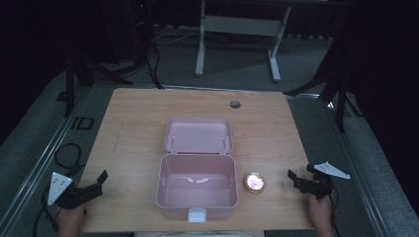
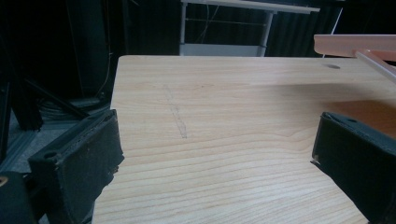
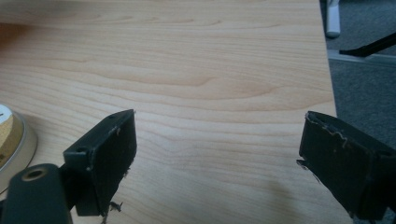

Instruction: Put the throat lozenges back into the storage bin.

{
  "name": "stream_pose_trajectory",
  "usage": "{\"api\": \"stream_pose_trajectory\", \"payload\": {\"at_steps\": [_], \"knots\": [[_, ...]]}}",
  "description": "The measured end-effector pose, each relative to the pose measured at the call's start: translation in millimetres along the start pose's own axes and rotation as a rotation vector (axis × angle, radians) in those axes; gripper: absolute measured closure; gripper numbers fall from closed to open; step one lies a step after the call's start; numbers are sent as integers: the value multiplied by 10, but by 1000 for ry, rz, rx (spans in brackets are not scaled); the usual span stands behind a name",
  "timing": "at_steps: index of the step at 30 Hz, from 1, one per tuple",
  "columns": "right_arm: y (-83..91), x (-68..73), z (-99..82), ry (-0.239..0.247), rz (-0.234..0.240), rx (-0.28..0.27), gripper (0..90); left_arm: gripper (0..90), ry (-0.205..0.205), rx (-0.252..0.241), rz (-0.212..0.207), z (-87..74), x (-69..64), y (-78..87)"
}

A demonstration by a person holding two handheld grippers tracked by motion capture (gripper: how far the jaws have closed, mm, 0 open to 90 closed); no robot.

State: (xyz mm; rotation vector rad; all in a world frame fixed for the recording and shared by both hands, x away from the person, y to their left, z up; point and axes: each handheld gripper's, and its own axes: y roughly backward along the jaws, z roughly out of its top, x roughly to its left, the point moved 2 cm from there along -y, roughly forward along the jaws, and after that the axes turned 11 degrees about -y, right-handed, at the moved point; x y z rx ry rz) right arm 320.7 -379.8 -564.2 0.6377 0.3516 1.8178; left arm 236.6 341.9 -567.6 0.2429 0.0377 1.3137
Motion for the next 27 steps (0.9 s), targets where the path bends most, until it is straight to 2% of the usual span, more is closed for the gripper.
{"api": "stream_pose_trajectory", "payload": {"at_steps": [3, 5, 10, 12, 16, 20, 27], "knots": [[-12, -8, 4, -4, 28, 24, 109, 20, 0, 1, -1, 0, 0, -1], [-32, -3, 4, 6, 54, 61, 109, 20, 2, 2, -2, 2, -1, -4], [-91, 61, 5, 105, 119, 161, 109, 20, 4, 2, -4, 1, 2, -2], [-96, 76, 1, 148, 137, 185, 109, 20, 5, 2, -6, 1, 2, -3], [-94, 74, 3, 180, 183, 239, 109, 20, 5, 2, -8, 1, -1, -3], [-85, 111, 10, 247, 201, 317, 109, 20, 5, 2, -9, 1, -1, -3], [-12, 223, 93, 396, 208, 503, 109, 20, 4, 3, -12, 2, -3, -4]]}}
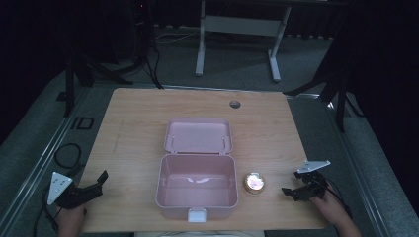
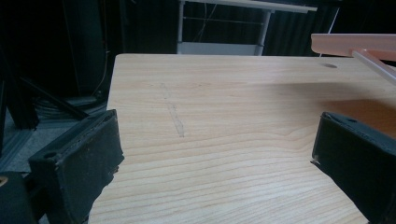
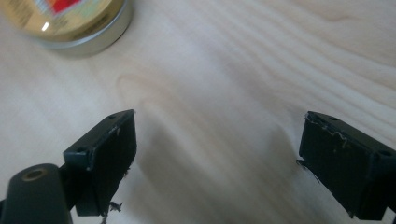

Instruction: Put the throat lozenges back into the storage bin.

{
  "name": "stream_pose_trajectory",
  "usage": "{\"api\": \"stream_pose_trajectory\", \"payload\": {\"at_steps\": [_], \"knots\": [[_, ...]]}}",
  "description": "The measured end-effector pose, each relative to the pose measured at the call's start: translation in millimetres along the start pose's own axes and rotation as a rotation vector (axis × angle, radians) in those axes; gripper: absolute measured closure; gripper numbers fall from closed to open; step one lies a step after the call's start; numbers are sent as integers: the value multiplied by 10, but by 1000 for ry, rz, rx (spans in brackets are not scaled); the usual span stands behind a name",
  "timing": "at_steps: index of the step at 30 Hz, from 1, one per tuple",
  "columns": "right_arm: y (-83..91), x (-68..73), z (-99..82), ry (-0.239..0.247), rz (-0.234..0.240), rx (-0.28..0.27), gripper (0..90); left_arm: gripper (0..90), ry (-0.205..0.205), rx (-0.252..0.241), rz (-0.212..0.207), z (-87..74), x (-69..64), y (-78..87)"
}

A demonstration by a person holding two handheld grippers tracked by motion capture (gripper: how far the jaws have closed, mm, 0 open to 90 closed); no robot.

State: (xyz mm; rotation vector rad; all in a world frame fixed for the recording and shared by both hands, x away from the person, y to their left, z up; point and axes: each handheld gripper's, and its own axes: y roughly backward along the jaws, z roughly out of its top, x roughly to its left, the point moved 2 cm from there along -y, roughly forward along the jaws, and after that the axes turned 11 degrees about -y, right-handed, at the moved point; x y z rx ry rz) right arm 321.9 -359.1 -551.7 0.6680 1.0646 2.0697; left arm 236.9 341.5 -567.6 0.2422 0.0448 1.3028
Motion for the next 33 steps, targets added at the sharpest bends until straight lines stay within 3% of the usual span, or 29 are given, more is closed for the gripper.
{"api": "stream_pose_trajectory", "payload": {"at_steps": [3, 10, 12, 14, 16, 21, 26, 33], "knots": [[40, 55, 48, 53, 6, 111, 109, 20, 1, 0, 1, 0, 0, 0], [142, 155, 87, 139, -12, 303, 109, 20, 1, 1, 3, 0, 0, 0], [160, 168, 85, 154, -34, 400, 127, 20, 0, 1, 3, 0, -1, 0], [169, 171, 85, 183, -79, 469, 127, 20, 0, 0, 6, 0, 0, 2], [195, 156, 106, 184, -95, 519, 127, 20, 1, 1, 5, -1, 2, 2], [250, 169, 199, 196, -105, 574, 127, 19, 1, 2, 3, 0, 0, 0], [174, 241, 263, 219, -81, 637, 127, 20, 2, 1, 3, -1, 1, 1], [55, 390, 390, 261, -27, 642, 131, 20, 4, 0, 0, -1, 4, 1]]}}
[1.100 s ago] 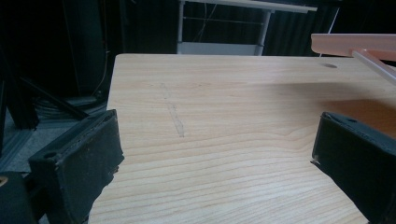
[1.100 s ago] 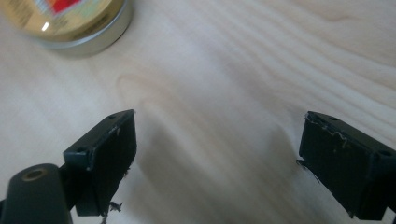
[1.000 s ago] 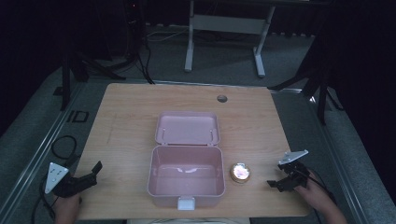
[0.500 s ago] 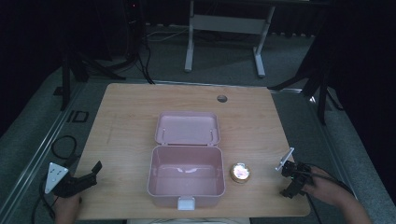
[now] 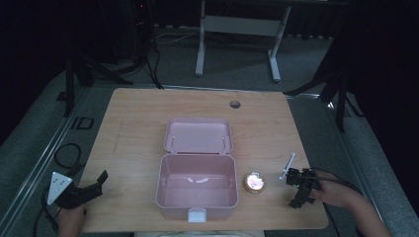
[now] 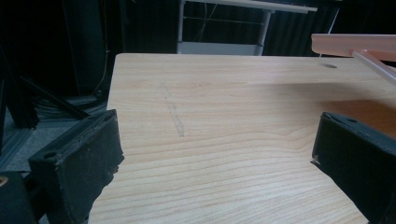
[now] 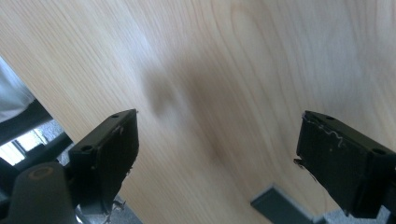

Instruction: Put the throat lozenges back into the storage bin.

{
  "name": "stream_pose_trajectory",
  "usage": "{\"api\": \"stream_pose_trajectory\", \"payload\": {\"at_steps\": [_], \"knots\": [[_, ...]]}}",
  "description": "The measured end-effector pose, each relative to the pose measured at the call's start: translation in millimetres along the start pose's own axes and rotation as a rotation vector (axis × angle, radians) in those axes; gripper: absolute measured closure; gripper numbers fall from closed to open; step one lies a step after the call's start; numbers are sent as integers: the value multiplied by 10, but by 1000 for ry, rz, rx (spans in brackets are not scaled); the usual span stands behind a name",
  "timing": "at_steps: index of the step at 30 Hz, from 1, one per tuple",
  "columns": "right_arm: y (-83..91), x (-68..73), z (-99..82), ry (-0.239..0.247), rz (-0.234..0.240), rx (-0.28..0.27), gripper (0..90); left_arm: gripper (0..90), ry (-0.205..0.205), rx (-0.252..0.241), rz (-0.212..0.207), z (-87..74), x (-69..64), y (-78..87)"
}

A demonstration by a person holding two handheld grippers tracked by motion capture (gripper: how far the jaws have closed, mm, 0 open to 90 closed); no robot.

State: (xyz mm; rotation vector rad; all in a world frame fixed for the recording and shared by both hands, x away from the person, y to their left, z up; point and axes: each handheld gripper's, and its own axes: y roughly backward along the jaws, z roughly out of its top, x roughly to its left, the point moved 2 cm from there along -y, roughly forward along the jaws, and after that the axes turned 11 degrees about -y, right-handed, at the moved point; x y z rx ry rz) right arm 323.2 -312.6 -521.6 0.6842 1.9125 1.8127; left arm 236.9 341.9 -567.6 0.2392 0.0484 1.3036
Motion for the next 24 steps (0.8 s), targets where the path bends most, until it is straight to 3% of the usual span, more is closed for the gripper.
{"api": "stream_pose_trajectory", "payload": {"at_steps": [7, 12, 15, 24], "knots": [[64, 65, 224, 50, 9, -12, 131, 20, 1, 1, -2, 0, 0, 0], [120, 124, 421, 101, -16, -29, 131, 19, 1, 0, -4, 0, 0, 0], [148, 170, 545, 122, 0, -44, 132, 20, 2, -1, -6, 0, 1, 0], [130, 293, 894, 190, -16, -30, 134, 20, 2, -2, -14, 0, 0, 3]]}}
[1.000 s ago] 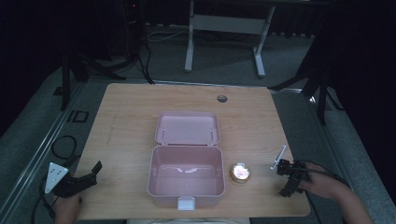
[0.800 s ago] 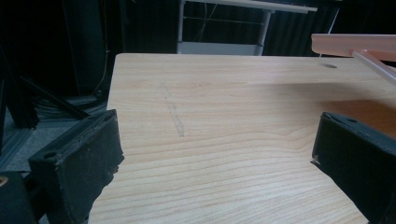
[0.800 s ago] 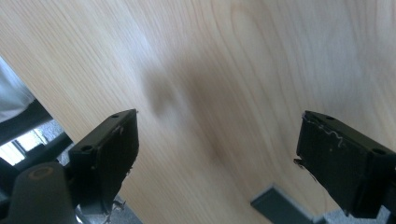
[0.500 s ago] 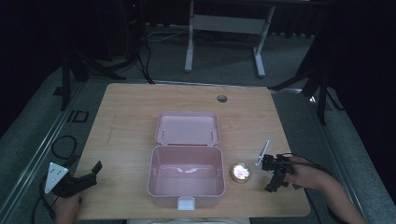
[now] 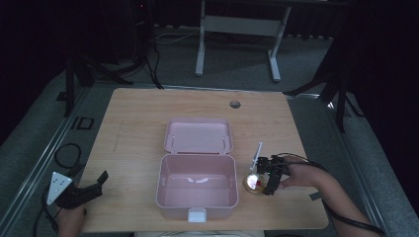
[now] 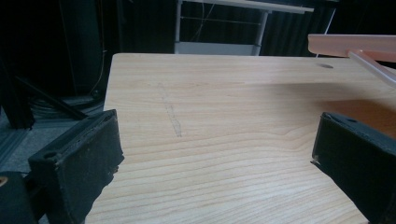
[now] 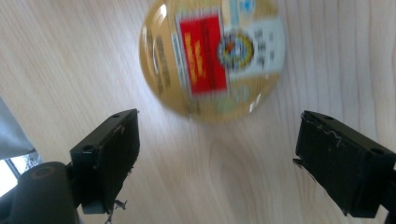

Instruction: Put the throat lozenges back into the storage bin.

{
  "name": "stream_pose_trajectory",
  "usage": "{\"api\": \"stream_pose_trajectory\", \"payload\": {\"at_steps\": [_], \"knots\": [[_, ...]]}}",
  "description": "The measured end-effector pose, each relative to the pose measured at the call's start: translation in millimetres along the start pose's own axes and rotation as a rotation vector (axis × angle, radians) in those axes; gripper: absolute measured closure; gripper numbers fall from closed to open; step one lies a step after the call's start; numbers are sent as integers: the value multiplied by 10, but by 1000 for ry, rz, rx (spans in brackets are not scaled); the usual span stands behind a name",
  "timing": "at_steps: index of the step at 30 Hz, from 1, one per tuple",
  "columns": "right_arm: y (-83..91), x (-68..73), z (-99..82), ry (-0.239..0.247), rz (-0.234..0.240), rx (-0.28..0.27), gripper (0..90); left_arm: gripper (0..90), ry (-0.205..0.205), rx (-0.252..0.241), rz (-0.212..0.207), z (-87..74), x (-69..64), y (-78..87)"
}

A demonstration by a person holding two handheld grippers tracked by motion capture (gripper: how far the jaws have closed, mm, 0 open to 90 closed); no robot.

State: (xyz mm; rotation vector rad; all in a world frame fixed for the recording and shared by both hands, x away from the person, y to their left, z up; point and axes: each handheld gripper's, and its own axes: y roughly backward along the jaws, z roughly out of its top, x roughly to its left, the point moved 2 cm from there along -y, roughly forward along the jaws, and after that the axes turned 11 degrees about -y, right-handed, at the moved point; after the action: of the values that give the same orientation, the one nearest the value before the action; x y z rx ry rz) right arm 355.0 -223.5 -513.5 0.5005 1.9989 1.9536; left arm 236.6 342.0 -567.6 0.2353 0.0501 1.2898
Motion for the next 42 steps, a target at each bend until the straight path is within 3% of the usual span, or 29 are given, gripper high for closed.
{"api": "stream_pose_trajectory", "payload": {"at_steps": [11, 19, 26, 37, 42], "knots": [[-115, 80, 307, 65, 19, 14, 134, 19, -3, -2, -4, 1, -5, 0], [-209, 108, 356, 86, -3, 50, 156, 20, -3, -1, -5, 0, -5, 0], [-180, 118, 349, 103, -28, 65, 198, 20, -3, 0, -5, 0, -5, -1], [199, 193, 240, 64, 6, 79, 200, 19, -4, 2, -4, 1, -5, -3], [436, 288, 191, 87, 14, 77, 200, 20, -3, 3, -4, 1, -5, -4]]}}
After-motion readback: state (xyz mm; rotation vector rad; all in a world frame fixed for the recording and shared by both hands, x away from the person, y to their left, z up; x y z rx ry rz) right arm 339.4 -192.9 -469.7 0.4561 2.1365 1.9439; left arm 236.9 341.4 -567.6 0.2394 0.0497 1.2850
